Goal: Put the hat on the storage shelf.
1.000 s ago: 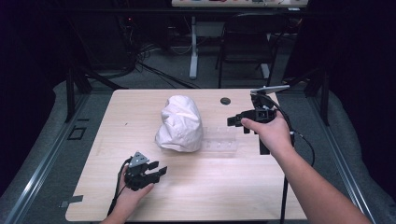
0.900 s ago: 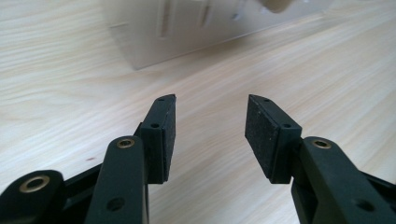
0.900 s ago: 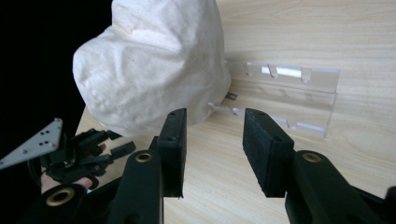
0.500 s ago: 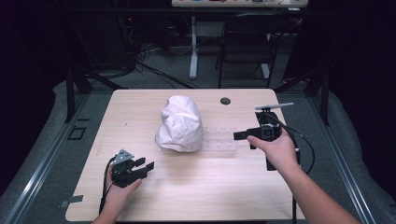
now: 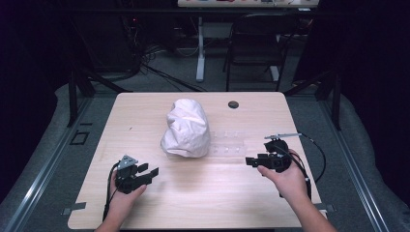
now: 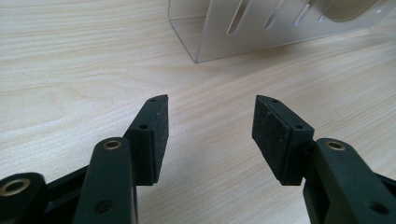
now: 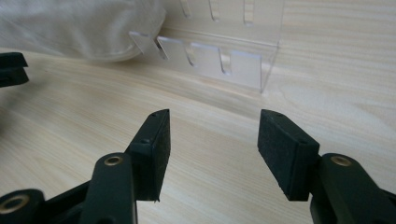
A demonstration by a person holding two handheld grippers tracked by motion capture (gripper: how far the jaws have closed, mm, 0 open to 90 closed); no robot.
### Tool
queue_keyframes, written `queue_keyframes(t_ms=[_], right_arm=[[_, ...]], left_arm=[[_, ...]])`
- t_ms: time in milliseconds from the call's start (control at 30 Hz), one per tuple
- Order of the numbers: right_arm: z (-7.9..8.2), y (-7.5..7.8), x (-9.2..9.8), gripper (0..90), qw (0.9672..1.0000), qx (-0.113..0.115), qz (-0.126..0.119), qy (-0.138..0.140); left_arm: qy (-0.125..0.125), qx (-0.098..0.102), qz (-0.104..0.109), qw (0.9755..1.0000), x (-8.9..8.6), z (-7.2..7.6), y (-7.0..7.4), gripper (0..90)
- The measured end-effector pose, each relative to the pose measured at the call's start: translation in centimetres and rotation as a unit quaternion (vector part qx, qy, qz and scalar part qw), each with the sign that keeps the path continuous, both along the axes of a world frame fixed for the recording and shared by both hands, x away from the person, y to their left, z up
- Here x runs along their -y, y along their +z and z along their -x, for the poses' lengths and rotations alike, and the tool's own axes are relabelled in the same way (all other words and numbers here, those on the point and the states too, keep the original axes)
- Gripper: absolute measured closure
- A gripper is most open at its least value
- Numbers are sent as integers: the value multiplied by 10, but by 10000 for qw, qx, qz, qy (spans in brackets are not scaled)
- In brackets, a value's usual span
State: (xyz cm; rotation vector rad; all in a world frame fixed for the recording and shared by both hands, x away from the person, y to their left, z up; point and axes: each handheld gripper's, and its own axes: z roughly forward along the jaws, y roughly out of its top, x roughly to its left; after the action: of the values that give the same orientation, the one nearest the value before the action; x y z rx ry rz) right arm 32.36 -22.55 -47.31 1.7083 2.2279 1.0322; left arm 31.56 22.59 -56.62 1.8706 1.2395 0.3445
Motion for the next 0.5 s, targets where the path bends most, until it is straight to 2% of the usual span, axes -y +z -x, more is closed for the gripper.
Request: queue_keyframes(t_ms=[67, 100, 167, 300, 500], right_arm=[[1, -3, 1, 444, 10000, 22, 5, -7], [5, -13, 3, 447, 10000, 19, 60, -29], [6, -17, 4, 447, 10000, -3, 53, -61], [13, -34, 8, 451, 9998, 80, 87, -148], [27, -57, 10, 459, 9979, 496, 354, -210]], left_arm=[[-27, -23, -31, 10000, 0, 0, 0, 468], [-27, -34, -57, 10000, 0, -1, -1, 468], [-31, -45, -72, 10000, 0, -1, -1, 468], [-7, -7, -70, 10000, 1, -2, -2, 468], [-105, 4, -95, 9999, 4, 1, -1, 468]])
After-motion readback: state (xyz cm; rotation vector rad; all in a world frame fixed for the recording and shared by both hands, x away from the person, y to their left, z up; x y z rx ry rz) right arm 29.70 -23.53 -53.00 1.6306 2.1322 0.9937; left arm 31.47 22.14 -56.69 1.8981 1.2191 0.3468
